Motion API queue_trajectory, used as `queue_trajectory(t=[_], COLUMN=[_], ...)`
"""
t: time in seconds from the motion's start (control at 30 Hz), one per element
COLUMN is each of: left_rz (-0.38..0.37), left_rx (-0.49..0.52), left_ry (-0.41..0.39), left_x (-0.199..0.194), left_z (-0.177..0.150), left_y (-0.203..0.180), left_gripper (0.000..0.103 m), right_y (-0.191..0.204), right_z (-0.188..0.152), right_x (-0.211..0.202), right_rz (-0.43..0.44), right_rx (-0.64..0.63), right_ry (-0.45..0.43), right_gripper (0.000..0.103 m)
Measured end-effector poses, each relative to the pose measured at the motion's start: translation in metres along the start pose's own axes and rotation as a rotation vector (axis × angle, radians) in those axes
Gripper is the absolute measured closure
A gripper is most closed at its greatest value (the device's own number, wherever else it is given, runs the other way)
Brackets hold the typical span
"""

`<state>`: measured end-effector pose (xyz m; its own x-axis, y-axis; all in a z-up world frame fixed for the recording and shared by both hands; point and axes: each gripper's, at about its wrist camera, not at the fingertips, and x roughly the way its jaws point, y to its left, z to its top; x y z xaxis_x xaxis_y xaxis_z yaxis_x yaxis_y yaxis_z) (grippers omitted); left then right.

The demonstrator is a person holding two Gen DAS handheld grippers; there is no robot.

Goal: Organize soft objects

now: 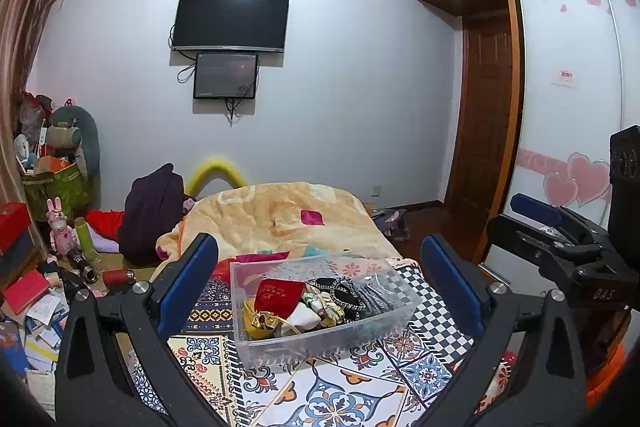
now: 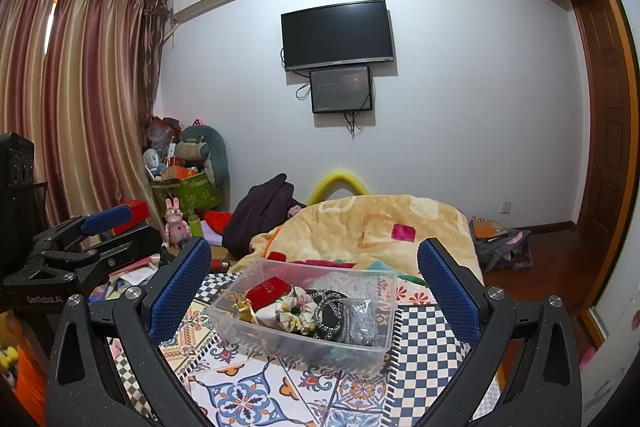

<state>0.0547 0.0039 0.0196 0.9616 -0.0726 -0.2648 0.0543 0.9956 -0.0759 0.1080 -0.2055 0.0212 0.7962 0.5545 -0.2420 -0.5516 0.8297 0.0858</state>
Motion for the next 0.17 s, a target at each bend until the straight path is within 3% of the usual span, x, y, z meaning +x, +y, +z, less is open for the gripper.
queue_trajectory(t=[0.17], left_rz=[0.000], left_rx=[-0.004], left_ry=[0.003], left_x=[-0.0002], left_z=[-0.0002], left_y=[-0.0004], left_gripper=[0.000], right_y=[0.0004], right_z=[-0.0001], right_x=[0.0002], right_rz=[-0.001], right_rx=[0.000], right_ry=[0.000], right_gripper=[0.000])
